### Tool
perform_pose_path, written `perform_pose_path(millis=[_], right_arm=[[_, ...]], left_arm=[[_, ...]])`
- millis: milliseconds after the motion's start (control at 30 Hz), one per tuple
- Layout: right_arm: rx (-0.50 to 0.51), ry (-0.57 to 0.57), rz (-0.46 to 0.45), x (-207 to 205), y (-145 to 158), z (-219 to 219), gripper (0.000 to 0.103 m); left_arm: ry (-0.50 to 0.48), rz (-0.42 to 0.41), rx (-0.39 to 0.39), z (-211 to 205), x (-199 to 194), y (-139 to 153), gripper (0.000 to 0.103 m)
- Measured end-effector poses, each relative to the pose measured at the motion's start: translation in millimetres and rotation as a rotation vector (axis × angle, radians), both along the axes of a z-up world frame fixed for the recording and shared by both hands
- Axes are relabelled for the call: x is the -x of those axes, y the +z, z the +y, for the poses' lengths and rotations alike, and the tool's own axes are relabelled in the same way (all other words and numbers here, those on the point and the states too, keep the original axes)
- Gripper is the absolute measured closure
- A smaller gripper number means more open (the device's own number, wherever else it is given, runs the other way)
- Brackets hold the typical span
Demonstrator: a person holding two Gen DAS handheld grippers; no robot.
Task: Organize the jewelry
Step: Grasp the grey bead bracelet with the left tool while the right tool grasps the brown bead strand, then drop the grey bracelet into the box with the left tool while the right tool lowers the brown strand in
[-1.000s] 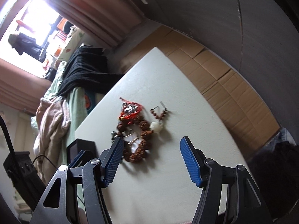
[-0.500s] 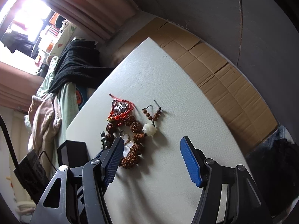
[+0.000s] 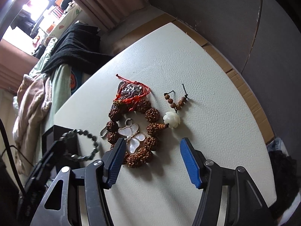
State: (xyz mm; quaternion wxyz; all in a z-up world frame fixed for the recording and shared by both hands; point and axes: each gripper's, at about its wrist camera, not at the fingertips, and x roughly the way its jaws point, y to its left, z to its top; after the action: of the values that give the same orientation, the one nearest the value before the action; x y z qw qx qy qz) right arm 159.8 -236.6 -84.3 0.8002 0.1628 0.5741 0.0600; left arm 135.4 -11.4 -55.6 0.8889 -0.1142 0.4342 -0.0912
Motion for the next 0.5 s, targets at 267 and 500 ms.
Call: perform_pose_path(millis=[267, 500], right_arm=[[0.173, -0.006, -0.04, 3, -1, 19, 0.052], [0.144, 0.025, -0.045, 12, 2, 18, 0.081]], left_arm=[[0.025, -0.04, 0.039, 17, 13, 16, 0.094], [0.075, -0.07, 0.057, 42, 26, 28, 0.094]])
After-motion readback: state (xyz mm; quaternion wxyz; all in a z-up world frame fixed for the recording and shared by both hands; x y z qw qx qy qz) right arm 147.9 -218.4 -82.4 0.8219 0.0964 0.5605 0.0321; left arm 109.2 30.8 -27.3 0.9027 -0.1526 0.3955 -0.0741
